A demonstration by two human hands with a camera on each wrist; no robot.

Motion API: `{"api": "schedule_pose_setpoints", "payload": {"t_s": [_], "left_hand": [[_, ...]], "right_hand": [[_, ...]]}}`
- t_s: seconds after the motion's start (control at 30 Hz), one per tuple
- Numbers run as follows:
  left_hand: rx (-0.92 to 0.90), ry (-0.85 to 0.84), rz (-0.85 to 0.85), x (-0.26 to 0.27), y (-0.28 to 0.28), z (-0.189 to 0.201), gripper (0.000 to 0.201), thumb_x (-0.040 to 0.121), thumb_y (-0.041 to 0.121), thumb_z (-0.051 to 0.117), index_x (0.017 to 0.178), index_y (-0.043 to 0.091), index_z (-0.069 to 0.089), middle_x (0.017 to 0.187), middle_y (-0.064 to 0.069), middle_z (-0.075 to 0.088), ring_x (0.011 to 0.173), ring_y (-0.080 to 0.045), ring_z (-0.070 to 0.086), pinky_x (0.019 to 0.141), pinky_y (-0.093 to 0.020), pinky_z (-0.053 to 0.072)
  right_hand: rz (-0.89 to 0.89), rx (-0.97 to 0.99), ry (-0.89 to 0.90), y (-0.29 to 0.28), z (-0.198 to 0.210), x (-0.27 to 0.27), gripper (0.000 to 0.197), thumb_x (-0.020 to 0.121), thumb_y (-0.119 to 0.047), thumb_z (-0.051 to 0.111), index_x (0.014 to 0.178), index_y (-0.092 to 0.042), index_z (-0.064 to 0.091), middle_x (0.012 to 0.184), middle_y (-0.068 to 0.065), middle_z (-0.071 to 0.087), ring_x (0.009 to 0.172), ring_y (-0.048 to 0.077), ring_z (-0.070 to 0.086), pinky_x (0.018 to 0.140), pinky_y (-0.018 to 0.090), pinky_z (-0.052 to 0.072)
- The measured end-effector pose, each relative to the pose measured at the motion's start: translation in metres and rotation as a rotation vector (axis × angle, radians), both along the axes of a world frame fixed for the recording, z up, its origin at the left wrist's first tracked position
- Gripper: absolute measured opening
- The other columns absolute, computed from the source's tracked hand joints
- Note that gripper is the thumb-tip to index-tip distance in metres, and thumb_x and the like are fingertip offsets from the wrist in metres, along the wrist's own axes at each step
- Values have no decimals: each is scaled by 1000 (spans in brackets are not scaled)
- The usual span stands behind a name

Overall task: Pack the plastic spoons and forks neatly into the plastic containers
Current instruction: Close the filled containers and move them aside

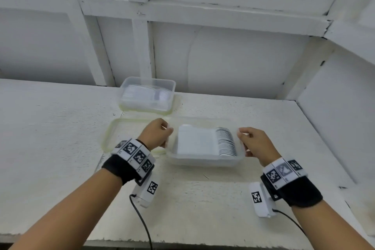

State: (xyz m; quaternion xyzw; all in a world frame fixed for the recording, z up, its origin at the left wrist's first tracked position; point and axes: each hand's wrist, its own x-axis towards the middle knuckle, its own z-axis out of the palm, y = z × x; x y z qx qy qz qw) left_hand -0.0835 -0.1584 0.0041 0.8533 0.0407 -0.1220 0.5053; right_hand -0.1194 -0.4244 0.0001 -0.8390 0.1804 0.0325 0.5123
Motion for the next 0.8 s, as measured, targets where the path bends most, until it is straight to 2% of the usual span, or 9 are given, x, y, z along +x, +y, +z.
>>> {"api": "schedule_pose_setpoints", "payload": {"t_s": [0.07,0.17,0.27,0.37,0.43,0.5,0.57,0.67,0.8], "left_hand": [[16,43,-70,-5,-18,-9,13,94,16,51,101,4,49,76,-6,56,62,-18,56,63,-31,55],[35,94,-174,-9,-35,-17,17,94,17,53,103,3,48,81,-8,58,64,-16,59,54,-23,56],[70,84,-224,-10,-39,-19,20,94,20,52,105,3,48,78,-6,58,63,-14,58,53,-20,54],[293,-12,-341,-8,-28,-17,29,98,30,42,115,8,51,86,2,58,74,-12,56,68,-24,48],[477,-95,-426,-6,-9,-15,31,99,29,39,124,13,50,107,1,56,92,-15,54,82,-25,41],[632,-121,-496,-2,17,-19,35,96,22,43,131,17,45,127,-6,48,111,-20,48,95,-27,38],[810,-48,-580,-1,42,-25,48,92,19,50,138,22,36,138,-7,35,124,-24,38,104,-34,34],[964,65,-627,-4,64,-34,58,88,17,50,141,28,27,141,-5,26,127,-26,32,104,-37,36],[975,-43,-578,-4,74,-42,43,93,15,45,135,24,36,133,-6,38,120,-24,38,100,-33,37]], "right_hand": [[-37,-46,11,-18,-7,-15,33,95,-20,51,125,-8,56,73,3,56,63,14,50,55,25,45],[-79,-85,33,-36,-17,-28,36,95,-20,52,128,-8,55,80,3,55,65,12,49,55,24,44],[-63,-104,63,-42,-22,-34,39,94,-21,52,132,-8,51,80,1,52,69,12,49,55,24,44],[6,-188,94,-40,-19,-35,43,95,-24,51,135,-11,46,85,1,51,80,18,52,64,28,48],[66,-347,104,-38,-15,-37,45,95,-28,50,137,-12,44,104,8,53,95,23,53,80,31,46],[133,-509,53,-34,-10,-40,47,95,-30,50,138,-16,42,125,16,47,115,29,48,96,36,39],[205,-607,-20,-24,-2,-42,46,94,-30,51,138,-19,42,134,16,40,124,32,38,102,38,34],[308,-675,-95,-5,5,-42,44,94,-30,51,136,-23,44,135,10,38,125,29,32,102,37,32],[426,-665,-152,24,4,-39,43,94,-33,49,136,-25,44,138,5,35,129,24,28,104,37,31]]}}
